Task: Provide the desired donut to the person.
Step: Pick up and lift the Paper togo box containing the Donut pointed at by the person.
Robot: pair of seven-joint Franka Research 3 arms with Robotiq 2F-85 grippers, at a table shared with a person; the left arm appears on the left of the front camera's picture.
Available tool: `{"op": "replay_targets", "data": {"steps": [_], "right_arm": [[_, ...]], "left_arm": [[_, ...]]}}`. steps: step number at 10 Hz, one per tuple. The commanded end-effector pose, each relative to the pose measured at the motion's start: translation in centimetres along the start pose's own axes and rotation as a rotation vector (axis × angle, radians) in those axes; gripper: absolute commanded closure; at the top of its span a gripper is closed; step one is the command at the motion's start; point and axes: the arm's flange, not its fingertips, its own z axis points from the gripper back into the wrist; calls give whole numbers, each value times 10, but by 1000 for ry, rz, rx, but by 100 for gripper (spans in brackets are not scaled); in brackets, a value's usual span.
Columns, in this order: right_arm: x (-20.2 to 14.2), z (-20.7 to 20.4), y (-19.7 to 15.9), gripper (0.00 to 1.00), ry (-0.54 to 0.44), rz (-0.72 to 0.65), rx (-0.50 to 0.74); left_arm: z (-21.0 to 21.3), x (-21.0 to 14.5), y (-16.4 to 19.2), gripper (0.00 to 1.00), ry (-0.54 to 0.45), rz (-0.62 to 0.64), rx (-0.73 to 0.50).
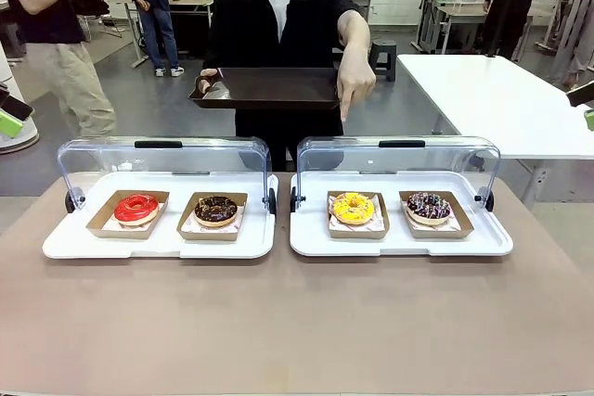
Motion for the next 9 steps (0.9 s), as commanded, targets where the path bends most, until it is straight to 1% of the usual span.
{"op": "replay_targets", "data": {"steps": [1, 9], "right_arm": [[0, 0, 0, 0, 0, 3, 3], [0, 0, 0, 0, 0, 3, 3]], "left_arm": [[0, 0, 0, 0, -5, 2, -4], [0, 0, 0, 0, -5, 2, -4]]}}
